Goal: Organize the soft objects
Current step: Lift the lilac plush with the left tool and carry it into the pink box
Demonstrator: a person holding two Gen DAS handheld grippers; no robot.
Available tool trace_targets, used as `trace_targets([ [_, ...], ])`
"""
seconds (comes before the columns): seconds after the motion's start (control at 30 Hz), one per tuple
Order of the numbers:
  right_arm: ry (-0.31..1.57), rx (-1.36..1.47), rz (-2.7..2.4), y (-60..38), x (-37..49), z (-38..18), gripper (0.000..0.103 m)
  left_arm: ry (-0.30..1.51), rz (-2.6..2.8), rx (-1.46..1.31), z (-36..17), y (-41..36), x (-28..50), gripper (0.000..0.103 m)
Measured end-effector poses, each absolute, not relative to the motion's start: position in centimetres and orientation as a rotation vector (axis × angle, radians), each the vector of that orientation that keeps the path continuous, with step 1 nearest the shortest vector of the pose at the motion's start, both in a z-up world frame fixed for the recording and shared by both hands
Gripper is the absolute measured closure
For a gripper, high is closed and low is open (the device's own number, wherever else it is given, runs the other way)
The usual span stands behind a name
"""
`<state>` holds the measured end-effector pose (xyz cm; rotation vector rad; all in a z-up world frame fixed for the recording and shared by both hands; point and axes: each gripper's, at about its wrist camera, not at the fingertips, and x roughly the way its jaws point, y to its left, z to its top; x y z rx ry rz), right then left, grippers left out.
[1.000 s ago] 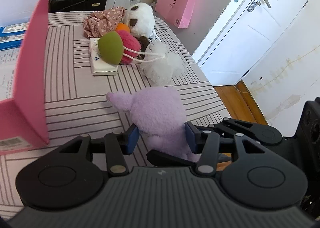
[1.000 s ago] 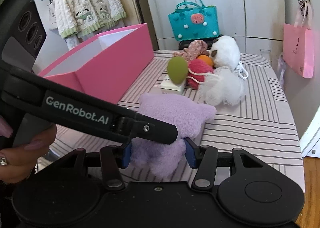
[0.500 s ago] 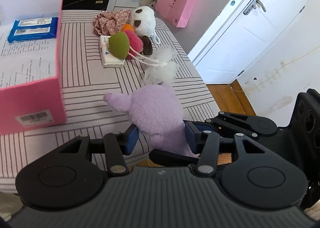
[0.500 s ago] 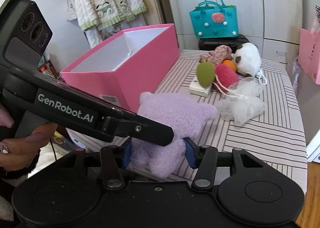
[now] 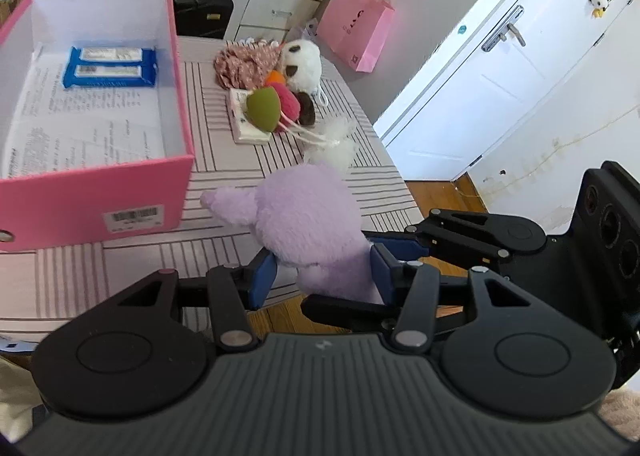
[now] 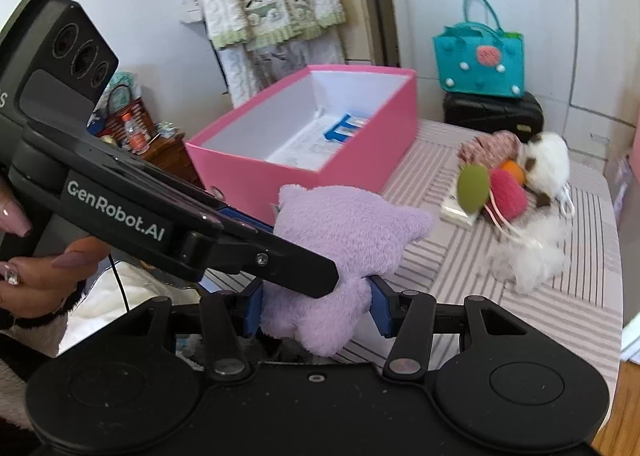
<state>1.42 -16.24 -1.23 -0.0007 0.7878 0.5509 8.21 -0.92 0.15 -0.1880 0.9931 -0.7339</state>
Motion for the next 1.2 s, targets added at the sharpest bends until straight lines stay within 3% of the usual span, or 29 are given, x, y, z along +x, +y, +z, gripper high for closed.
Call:
trace_targets([
  [0.43, 0.641, -0.125, 0.636, -10.9, 3.0, 3.8, 0.046, 0.810, -0.662, -0.143, 4.9, 4.1, 8.5, 0.054],
  [0.73, 0.592, -0.185, 0.703, -7.3, 7.9, 3.8, 0.045, 0.786, -0.607, -0.182, 4.3, 7.5, 13.1, 0.054],
  [1.2, 0.806, -0.124, 0.727, -2.4, 21.9, 1.9, 0.046, 0.958, -0.470, -0.265, 1.9, 10.8, 25.9, 0.056],
])
